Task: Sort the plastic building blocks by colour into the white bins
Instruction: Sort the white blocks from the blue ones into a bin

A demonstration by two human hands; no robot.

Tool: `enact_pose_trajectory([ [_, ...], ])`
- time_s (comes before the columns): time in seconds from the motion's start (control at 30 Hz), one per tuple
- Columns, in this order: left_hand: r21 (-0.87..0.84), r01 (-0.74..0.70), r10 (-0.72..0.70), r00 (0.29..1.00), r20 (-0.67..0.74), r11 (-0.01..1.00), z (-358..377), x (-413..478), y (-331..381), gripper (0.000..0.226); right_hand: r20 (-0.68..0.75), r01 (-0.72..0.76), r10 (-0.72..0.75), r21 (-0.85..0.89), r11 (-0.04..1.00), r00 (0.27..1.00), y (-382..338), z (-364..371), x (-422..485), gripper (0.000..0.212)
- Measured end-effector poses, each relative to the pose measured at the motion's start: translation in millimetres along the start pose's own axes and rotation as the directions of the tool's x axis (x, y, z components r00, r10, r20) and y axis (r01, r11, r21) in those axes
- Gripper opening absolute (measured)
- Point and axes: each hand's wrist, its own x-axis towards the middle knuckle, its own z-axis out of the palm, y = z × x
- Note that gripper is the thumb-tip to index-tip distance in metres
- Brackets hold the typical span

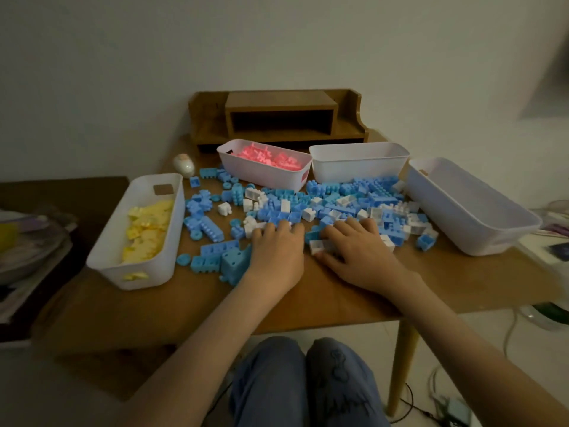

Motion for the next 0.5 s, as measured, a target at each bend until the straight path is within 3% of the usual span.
enact_pose_trajectory([
  [0.13,-0.005,-0.026,0.026,0.996,-0.087,1.000,15,-9,-9,0.044,0.010,-0.027,0.027,-0.033,0.999,1.000,-4,2,2,0.039],
  [0.27,-0.054,-0.051,0.039,0.980,-0.197,0.997,20,-8,-13,0.040,-0.025,-0.042,0.043,0.045,0.998,0.999,-6,1,1,0.038],
  [0.5,-0.092,-0.031,0.008,0.971,-0.237,0.995,21,-11,-10,0.037,-0.030,-0.039,0.040,0.039,0.998,0.999,-10,-1,0,0.035],
])
